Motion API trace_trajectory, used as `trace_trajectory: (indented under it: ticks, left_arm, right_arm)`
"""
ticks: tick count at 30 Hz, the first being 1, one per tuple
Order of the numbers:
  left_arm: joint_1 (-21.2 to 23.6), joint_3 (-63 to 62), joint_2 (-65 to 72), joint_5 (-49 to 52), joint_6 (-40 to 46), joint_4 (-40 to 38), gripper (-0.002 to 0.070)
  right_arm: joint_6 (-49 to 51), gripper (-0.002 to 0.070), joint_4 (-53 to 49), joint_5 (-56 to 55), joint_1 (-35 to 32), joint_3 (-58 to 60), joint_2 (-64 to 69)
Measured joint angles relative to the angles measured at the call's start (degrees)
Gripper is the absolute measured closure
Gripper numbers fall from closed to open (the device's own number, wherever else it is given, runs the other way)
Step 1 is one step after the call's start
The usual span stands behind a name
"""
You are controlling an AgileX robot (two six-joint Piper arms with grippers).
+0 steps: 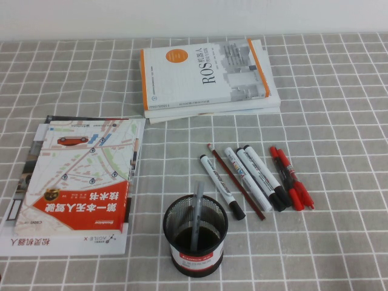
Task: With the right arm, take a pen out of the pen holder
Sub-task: 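Take a marker out of the pen holder and lay it on the table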
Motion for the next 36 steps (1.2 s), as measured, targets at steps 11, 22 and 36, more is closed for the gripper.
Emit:
trace_trajectory:
  ticks: [11, 22, 36]
  left_arm:
    - [0.0, 0.0, 0.0, 0.0, 0.0, 0.0, 0.0678]
    - [0.0, 0.0, 0.0, 0.0, 0.0, 0.0, 0.0678]
    - [0.0, 0.0, 0.0, 0.0, 0.0, 0.0, 0.0678]
  right_arm:
    - [0.0, 0.0688, 5.95, -1.11, 0.0, 0.0, 0.0]
    - [0.0, 0.0688, 3.54, 10.62, 0.0, -4.71, 4.32]
    - [0.0, 0.0688, -14.52, 35.93, 0.0, -28.22, 36.43]
